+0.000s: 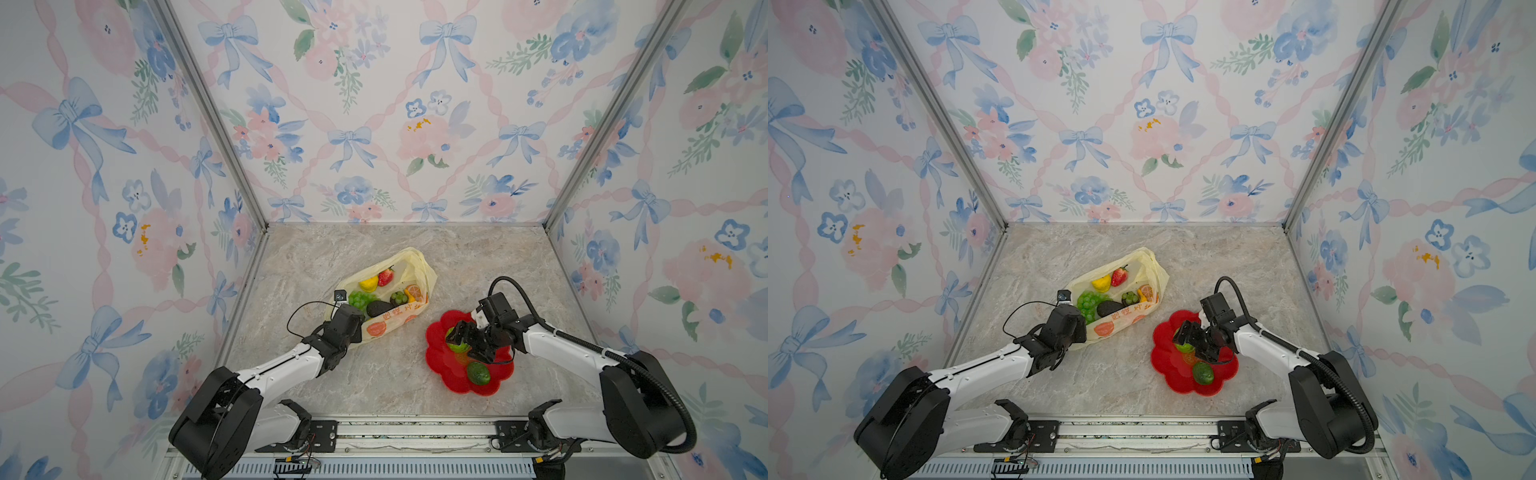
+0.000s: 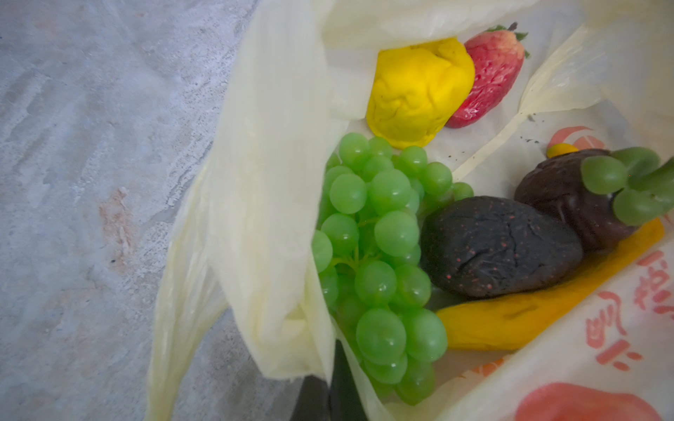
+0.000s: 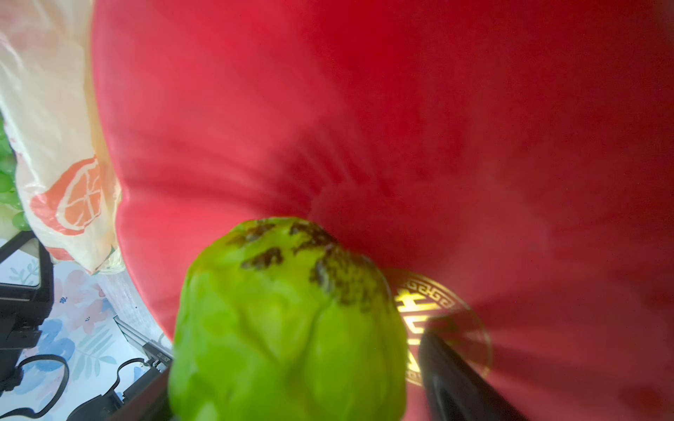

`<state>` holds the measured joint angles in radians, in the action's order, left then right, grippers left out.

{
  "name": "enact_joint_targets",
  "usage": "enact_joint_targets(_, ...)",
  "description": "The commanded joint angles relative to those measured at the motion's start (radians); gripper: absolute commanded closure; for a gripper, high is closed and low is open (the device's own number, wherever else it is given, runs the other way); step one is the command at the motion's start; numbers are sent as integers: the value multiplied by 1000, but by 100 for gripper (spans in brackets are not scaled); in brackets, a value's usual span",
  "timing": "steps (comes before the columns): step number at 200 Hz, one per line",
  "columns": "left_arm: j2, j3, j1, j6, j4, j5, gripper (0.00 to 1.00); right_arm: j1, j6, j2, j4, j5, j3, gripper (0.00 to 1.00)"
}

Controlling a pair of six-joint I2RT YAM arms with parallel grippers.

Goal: Take fruits out of the plastic bag
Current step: Place the fruit on the plate, then move the fruit to the plate.

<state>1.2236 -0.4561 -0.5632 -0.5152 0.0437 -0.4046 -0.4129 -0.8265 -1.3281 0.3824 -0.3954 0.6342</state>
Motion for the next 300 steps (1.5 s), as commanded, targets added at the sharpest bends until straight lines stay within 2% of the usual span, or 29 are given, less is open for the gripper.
enact_joint_targets(1, 5, -3, -7, 20, 3, -7, 100, 28, 21, 39, 65, 22, -11, 12)
enact_joint_targets(77, 8, -4, -6, 19, 3, -7, 100, 50, 86, 89, 185, 99, 56, 13)
enact_joint_targets(113, 11, -6, -8, 20, 2, -5, 100, -35, 166, 99, 344, 328, 201, 14)
enact_joint_targets(149, 12, -7, -8, 19, 2, -5, 100, -157, 236, -10, 441, 528, 355, 15)
enact_joint_targets(194, 4, -3, -7, 21, 2, -8, 100, -277, 264, -179, 495, 678, 476, 31)
enact_joint_targets(214, 7, -4, -7, 21, 2, -7, 100, -301, 272, -230, 500, 695, 494, 35)
enact_joint_targets(245, 8, -6, -8, 21, 0, -5, 100, -318, 273, -272, 504, 690, 494, 37)
enact_joint_targets(300, 13, -8, -7, 21, 2, -5, 100, -333, 253, -243, 567, 672, 439, 39)
